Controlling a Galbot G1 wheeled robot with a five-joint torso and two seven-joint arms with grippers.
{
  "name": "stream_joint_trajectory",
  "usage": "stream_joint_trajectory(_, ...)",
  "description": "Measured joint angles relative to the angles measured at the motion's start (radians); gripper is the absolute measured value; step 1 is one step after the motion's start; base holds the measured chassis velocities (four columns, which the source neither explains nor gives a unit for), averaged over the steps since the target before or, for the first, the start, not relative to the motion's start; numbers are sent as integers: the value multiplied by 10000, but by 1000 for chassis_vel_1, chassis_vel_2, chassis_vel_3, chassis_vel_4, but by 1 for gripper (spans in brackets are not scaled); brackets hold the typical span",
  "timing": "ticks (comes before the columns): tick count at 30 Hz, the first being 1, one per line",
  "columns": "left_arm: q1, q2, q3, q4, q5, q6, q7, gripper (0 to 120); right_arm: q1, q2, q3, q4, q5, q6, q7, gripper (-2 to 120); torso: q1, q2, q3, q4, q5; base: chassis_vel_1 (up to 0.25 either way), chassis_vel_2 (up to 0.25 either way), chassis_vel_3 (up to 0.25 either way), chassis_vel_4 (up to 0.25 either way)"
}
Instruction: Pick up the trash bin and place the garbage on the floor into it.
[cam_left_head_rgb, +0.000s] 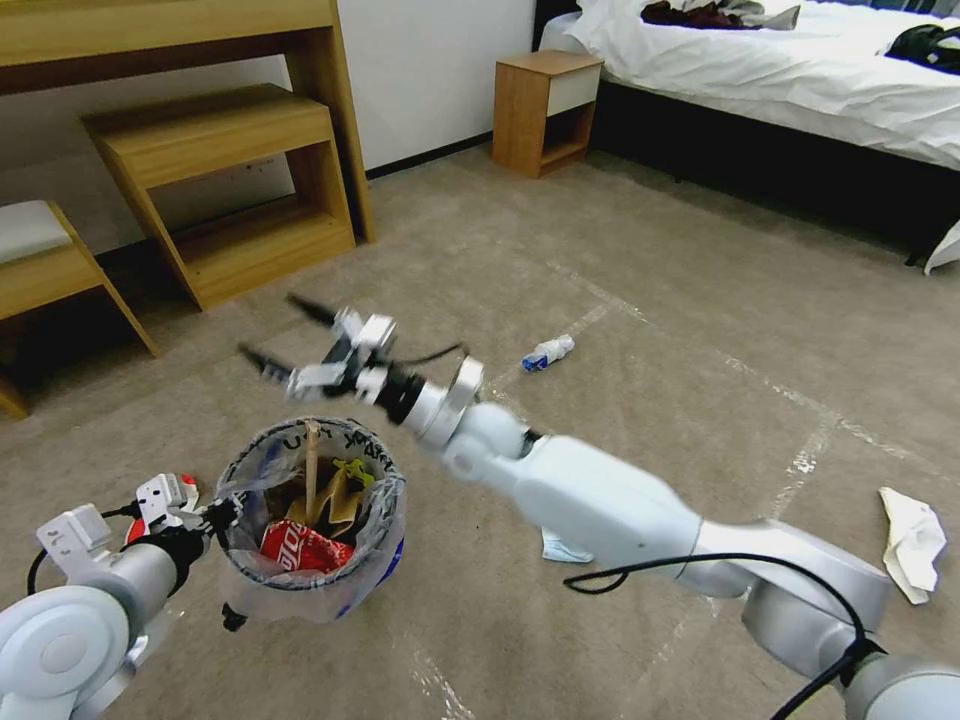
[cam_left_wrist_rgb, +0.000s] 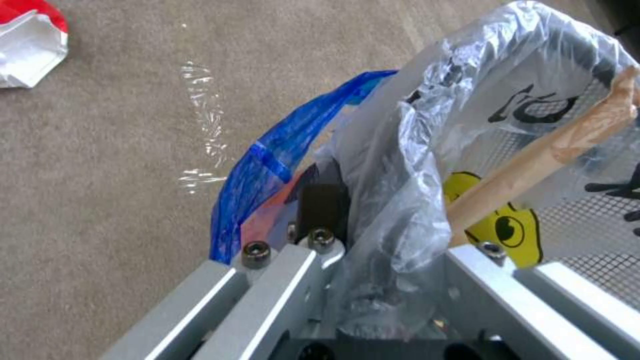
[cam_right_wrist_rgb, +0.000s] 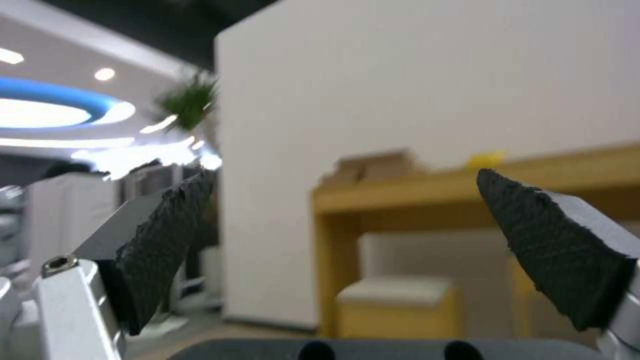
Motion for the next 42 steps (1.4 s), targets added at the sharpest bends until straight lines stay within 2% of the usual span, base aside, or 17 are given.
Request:
stream_joint_trajectory(2,-28,30,2,12,-67,7,-23,0,26,-672,777,294,140,-218,46,100,0,0,0,1,2,0,0,0,0)
stream_joint_trajectory(3,-28,30,2,12,-67,7,-23,0,26,-672,777,294,140,-218,46,100,0,0,0,1,2,0,0,0,0)
stream_joint_trajectory(6,-64,63,15,13,-165,9,-33,0,-242,-1957,1976,718,165,-680,546,100,0,0,0,-7,3,0,0,0,0)
stream_joint_trajectory(7,-64,63,15,13,-165,9,-33,0,-242,-1957,1976,718,165,-680,546,100,0,0,0,-7,3,0,0,0,0)
stream_joint_trajectory(10,-79,74,79,22,-220,10,-24,0,-1188,-2818,3105,1167,-273,-1274,1665,100,0,0,0,-3,4,0,0,0,0)
stream_joint_trajectory(12,-84,75,87,26,-221,10,-24,0,-1298,-2879,3204,1198,-308,-1321,1730,100,0,0,0,-2,4,0,0,0,0)
stream_joint_trajectory(18,-180,-5,269,26,-242,1,0,0,-3278,-4084,4833,1351,-1220,-1837,2649,100,0,0,0,-4,3,0,0,0,0)
stream_joint_trajectory(20,-193,-26,300,24,-245,-4,6,0,-3588,-4230,5050,1240,-1382,-1840,2675,100,0,0,0,-3,4,0,0,0,0)
stream_joint_trajectory(23,-204,-66,342,12,-249,-9,26,0,-4236,-4439,5598,804,-1607,-1742,2240,100,0,0,-1,-2,0,0,0,0,0)
stream_joint_trajectory(26,-199,-100,355,-36,-268,-13,41,0,-4981,-4484,6126,67,-1833,-1323,1319,100,0,0,-1,-1,2,0,0,0,0)
stream_joint_trajectory(27,-199,-100,355,-36,-268,-13,41,0,-4981,-4484,6126,67,-1833,-1323,1319,100,0,0,-1,-1,2,0,0,0,0)
stream_joint_trajectory(28,-185,-109,355,-67,-279,-17,48,0,-5299,-4472,6284,-356,-2076,-977,699,100,0,0,-1,-2,2,0,0,0,0)
stream_joint_trajectory(29,-185,-109,355,-67,-279,-17,48,0,-5299,-4472,6284,-356,-2076,-977,699,100,0,0,-1,-2,2,0,0,0,0)
stream_joint_trajectory(32,-128,-137,315,-110,-296,-19,74,0,-5670,-4312,6416,-1455,-2848,92,-874,100,0,0,-1,-2,2,0,0,0,0)
stream_joint_trajectory(33,-128,-137,315,-110,-296,-19,74,0,-5670,-4312,6416,-1455,-2848,92,-874,100,0,0,-1,-2,2,0,0,0,0)
stream_joint_trajectory(36,-79,-162,300,-137,-269,-20,127,0,-5765,-4159,6423,-2564,-3811,1008,-2161,100,-1,0,-1,0,-1,0,0,0,0)
stream_joint_trajectory(42,-122,-173,287,-142,-242,-21,193,0,-5781,-4058,6332,-3328,-4839,1580,-2928,100,-1,0,-1,-1,-1,0,0,0,0)
